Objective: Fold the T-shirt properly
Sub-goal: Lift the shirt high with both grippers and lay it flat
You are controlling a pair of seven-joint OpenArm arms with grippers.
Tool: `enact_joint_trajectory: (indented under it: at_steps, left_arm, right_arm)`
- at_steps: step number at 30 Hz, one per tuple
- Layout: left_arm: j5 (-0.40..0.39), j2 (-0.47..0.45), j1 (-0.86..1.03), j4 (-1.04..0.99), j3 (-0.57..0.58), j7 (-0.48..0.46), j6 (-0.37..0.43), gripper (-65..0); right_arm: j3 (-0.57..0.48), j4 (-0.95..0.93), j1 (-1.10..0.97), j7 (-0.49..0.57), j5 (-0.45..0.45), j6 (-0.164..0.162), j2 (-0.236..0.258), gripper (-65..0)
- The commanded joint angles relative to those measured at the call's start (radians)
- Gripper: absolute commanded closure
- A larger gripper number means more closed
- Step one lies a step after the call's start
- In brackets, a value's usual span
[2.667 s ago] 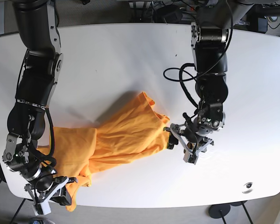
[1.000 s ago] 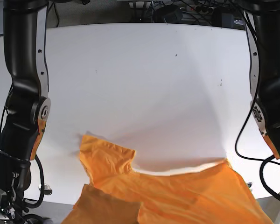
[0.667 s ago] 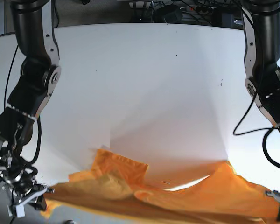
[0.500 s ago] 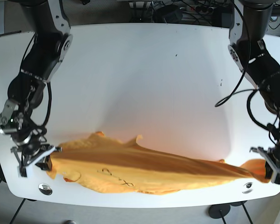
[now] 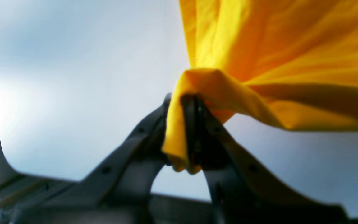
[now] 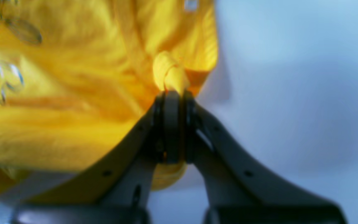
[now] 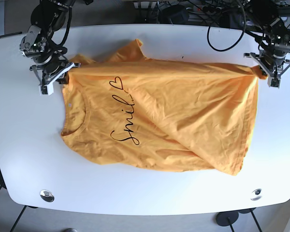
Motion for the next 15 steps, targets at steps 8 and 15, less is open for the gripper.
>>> enact_joint_trajectory:
  at_steps: [8, 15]
  left_arm:
    - [0.0, -0.017, 0.079, 0.022, -0.083, -0.017, 0.009, -7.6]
    - [0.0, -0.021, -0.005, 0.022, -0.025, -0.018, 0.009, -31.9]
  right_arm:
    - [0.028, 0.042, -0.1, 0.025, 0.159, -0.008, 0.02, -11.6]
    - [0.03, 0.15, -0.068, 0.028, 0.182, -0.003, 0.029, -57.5]
